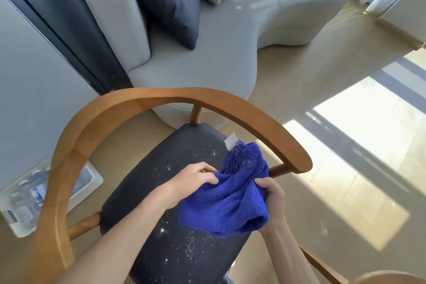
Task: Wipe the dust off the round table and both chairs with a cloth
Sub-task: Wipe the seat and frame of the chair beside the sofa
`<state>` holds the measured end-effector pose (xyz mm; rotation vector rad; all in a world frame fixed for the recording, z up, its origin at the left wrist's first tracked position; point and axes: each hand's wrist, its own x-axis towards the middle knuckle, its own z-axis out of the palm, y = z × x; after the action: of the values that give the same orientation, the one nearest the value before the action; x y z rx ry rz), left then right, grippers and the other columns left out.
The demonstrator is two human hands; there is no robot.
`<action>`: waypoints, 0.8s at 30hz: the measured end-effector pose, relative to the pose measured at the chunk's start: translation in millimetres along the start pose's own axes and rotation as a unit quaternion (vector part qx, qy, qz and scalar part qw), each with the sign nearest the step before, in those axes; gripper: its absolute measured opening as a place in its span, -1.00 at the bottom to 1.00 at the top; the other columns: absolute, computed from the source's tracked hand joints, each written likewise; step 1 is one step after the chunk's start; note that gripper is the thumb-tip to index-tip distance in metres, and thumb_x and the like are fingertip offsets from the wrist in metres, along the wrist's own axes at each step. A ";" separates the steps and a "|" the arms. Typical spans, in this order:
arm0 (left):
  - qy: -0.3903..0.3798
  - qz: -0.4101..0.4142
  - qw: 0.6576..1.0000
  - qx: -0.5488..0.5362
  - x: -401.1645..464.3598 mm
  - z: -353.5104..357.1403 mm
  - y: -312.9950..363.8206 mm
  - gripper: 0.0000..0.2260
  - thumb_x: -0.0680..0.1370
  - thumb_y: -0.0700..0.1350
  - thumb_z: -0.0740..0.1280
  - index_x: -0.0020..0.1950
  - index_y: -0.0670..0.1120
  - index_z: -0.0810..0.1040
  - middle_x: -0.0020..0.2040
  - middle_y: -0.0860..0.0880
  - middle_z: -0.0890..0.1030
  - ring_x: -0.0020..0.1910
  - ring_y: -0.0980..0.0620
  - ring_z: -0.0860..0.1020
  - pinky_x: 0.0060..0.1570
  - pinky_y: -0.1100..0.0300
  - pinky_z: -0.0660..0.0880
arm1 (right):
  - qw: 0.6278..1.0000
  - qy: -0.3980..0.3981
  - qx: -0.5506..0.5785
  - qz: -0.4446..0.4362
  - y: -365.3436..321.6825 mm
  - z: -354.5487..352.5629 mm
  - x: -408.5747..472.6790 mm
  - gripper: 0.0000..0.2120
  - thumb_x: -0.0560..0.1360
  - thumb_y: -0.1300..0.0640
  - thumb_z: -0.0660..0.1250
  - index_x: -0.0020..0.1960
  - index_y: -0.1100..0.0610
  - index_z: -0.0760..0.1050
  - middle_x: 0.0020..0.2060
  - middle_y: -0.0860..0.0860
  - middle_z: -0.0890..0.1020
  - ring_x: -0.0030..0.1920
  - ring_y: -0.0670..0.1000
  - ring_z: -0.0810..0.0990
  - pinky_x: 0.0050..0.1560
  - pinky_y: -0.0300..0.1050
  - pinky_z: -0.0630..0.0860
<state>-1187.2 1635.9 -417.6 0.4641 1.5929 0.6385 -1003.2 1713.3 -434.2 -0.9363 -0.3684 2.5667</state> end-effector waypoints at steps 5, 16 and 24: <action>0.044 0.041 0.998 -0.003 -16.8 -15.8 4.2 -0.91 0.44 -0.20 0.38 -0.08 -0.07 0.61 -0.09 -0.04 0.68 -0.12 0.01 0.61 0.00 0.08 0.51 | 0.999 0.013 0.003 -0.030 -3.2 9.4 0.6 -0.70 0.19 0.17 0.45 -0.10 0.24 0.63 -0.18 0.16 0.67 -0.14 0.18 0.68 -0.13 0.00 0.61; 0.163 0.110 0.980 -0.046 -48.7 -57.1 42.7 -0.91 0.45 -0.25 0.37 -0.10 -0.09 0.58 -0.07 -0.17 0.65 -0.14 -0.02 0.54 -0.03 0.07 0.43 | 0.986 0.042 -0.159 -0.038 -13.1 50.6 2.4 -0.63 0.35 0.23 0.42 0.16 0.14 0.57 0.09 0.22 0.62 0.06 0.19 0.62 0.00 0.08 0.58; 0.256 0.127 0.958 -0.003 -78.8 -85.5 74.0 -0.89 0.47 -0.23 0.39 -0.06 -0.05 0.58 -0.09 -0.07 0.63 -0.09 -0.06 0.56 -0.04 0.06 0.49 | 0.959 0.081 -0.261 -0.076 -37.5 121.2 -9.2 -0.57 0.30 0.23 0.40 0.17 0.13 0.53 0.06 0.13 0.67 0.02 0.12 0.65 -0.05 0.03 0.60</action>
<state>-1267.3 1631.1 -305.4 0.5316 2.0350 1.0184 -1066.9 1729.1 -325.2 -1.2275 -1.0593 2.2669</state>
